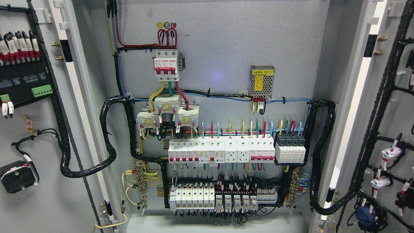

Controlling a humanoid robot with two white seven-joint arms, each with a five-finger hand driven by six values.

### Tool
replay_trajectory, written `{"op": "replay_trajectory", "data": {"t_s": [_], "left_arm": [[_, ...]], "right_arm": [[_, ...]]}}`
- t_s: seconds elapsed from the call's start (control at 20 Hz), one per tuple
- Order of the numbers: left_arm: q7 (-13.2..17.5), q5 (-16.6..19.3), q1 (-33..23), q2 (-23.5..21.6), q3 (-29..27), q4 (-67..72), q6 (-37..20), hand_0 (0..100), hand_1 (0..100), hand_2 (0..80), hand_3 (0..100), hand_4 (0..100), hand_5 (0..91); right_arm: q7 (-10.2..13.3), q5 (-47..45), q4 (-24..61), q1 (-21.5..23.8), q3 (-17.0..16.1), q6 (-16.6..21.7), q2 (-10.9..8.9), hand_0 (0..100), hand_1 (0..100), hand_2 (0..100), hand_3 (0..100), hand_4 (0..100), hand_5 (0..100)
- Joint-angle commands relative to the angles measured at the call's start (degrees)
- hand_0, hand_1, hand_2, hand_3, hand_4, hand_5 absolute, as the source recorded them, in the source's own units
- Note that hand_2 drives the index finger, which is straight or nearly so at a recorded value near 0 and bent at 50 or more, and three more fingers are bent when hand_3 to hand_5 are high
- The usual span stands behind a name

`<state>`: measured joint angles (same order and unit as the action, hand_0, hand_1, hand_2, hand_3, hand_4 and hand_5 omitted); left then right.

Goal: Open door with both hands

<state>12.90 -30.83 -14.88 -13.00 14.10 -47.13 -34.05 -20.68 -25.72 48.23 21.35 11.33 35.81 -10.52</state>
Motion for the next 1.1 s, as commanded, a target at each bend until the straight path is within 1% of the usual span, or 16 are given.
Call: {"op": "replay_trajectory", "data": {"t_s": [0.0, 0.05, 0.2, 0.25, 0.3, 0.4, 0.5, 0.55, 0.6, 0.7, 0.75, 0.85, 0.9, 0.95, 1.05], "left_arm": [[2.2, 5.1, 3.0, 6.1, 3.5, 35.8, 0.3, 0, 0, 0.0, 0, 0, 0.0], [2.2, 6.3, 3.5, 6.1, 3.4, 37.9, 0.3, 0, 0, 0.0, 0, 0, 0.0], [2.2, 6.7, 4.6, 6.2, 3.4, 43.3, 0.7, 0, 0, 0.0, 0, 0, 0.0], [2.2, 6.7, 5.0, 6.2, 3.4, 44.8, 1.8, 0, 0, 0.0, 0, 0, 0.0], [2.2, 6.8, 5.3, 6.3, 3.5, 46.5, 4.0, 0, 0, 0.0, 0, 0, 0.0], [2.1, 7.0, 6.9, 6.8, 3.5, 48.9, 10.4, 0, 0, 0.0, 0, 0, 0.0], [2.1, 7.1, 7.2, 6.8, 3.6, 49.2, 17.7, 0, 0, 0.0, 0, 0, 0.0], [2.1, 7.1, 7.3, 6.8, 3.6, 49.0, 19.7, 0, 0, 0.0, 0, 0, 0.0], [2.0, 7.7, 7.3, 6.8, 3.6, 49.0, 21.3, 0, 0, 0.0, 0, 0, 0.0], [1.8, 10.4, 7.4, 6.7, 3.6, 49.1, 22.8, 0, 0, 0.0, 0, 0, 0.0], [1.7, 11.7, 7.4, 6.8, 3.5, 49.2, 23.2, 0, 0, 0.0, 0, 0, 0.0], [1.1, 12.3, 7.4, 6.8, 3.5, 49.3, 25.5, 0, 0, 0.0, 0, 0, 0.0], [0.7, 12.3, 7.4, 6.7, 3.4, 49.3, 27.1, 0, 0, 0.0, 0, 0, 0.0], [0.5, 12.4, 7.5, 6.7, 3.4, 49.3, 28.1, 0, 0, 0.0, 0, 0, 0.0], [0.4, 12.5, 7.7, 6.7, 3.5, 49.3, 28.3, 0, 0, 0.0, 0, 0, 0.0]], "right_arm": [[0.8, 5.1, -35.8, -4.5, 2.6, -0.1, 8.14, 19, 0, 0, 0, 0, 0], [1.4, 6.4, -36.1, -4.4, 2.6, -0.1, 8.14, 19, 0, 0, 0, 0, 0], [4.2, 10.5, -39.9, -4.4, 2.7, -0.5, 7.62, 19, 0, 0, 0, 0, 0], [4.8, 11.8, -41.1, -4.5, 2.7, -0.6, 7.62, 19, 0, 0, 0, 0, 0], [5.2, 13.1, -42.2, -4.6, 2.7, -1.0, 7.53, 19, 0, 0, 0, 0, 0], [7.0, 16.3, -43.9, -5.8, 2.6, -4.9, 7.88, 19, 0, 0, 0, 0, 0], [10.2, 18.6, -44.2, -6.3, 2.4, -10.7, 7.97, 19, 0, 0, 0, 0, 0], [10.8, 19.0, -44.2, -6.7, 2.4, -12.7, 7.97, 19, 0, 0, 0, 0, 0], [11.1, 19.4, -44.3, -7.1, 2.1, -14.7, 8.06, 19, 0, 0, 0, 0, 0], [11.5, 19.7, -44.4, -8.0, 1.2, -17.9, 8.14, 19, 0, 0, 0, 0, 0], [12.6, 20.0, -44.3, -8.2, 1.2, -20.0, 8.49, 19, 0, 0, 0, 0, 0], [14.8, 23.3, -44.1, -9.0, 1.2, -23.7, 10.25, 19, 0, 0, 0, 0, 0], [15.7, 25.2, -44.1, -9.6, 1.1, -24.7, 10.86, 19, 0, 0, 0, 0, 0], [16.7, 27.1, -44.1, -9.7, 1.1, -25.0, 11.39, 19, 0, 0, 0, 0, 0], [18.2, 28.8, -44.0, -10.6, 1.1, -25.1, 12.10, 19, 0, 0, 0, 0, 0]]}}
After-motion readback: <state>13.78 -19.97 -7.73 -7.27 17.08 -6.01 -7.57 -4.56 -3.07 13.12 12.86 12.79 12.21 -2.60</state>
